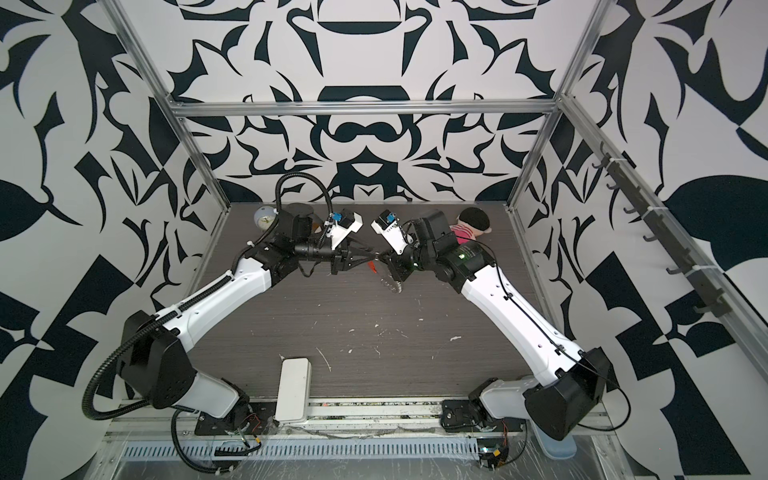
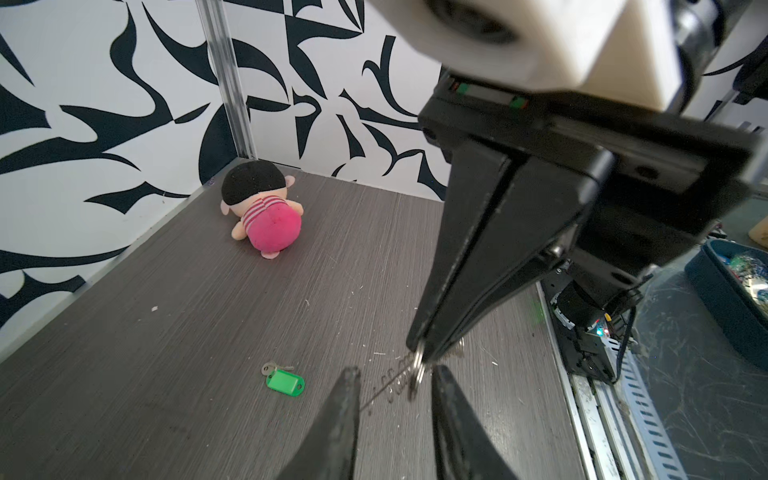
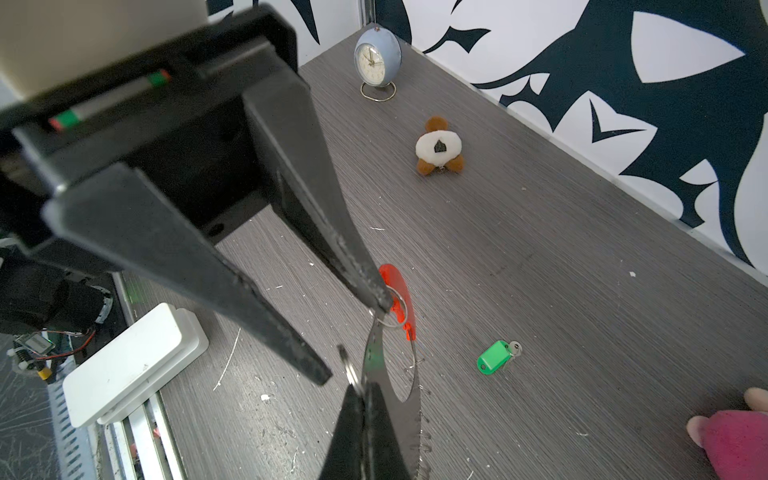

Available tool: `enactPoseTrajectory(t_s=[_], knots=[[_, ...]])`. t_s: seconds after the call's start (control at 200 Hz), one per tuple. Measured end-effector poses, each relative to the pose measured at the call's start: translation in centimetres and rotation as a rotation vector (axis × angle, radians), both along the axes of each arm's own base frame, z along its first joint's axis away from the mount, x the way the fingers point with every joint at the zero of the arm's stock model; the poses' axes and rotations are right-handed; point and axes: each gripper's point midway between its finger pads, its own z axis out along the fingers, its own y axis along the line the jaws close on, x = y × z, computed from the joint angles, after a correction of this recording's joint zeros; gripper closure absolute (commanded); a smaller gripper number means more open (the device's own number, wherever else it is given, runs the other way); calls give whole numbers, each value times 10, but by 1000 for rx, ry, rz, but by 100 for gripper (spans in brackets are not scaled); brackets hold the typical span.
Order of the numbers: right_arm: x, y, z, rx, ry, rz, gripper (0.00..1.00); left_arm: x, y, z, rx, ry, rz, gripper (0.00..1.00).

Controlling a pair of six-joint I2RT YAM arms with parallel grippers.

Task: Put the keys on the keyring

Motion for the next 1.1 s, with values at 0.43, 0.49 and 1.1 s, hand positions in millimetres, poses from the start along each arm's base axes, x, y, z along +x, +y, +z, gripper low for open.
enactPoseTrajectory(t_s=[0.43, 0.49, 1.1], knots=[[1, 2, -1, 2, 13, 2, 100, 1, -4, -6, 12, 46, -28, 88], [1, 3, -2, 3, 14, 4, 100, 0, -5, -6, 11, 42, -34, 94], [9, -41, 16, 120, -8, -154, 56, 4, -6, -6, 20, 84, -15, 100]])
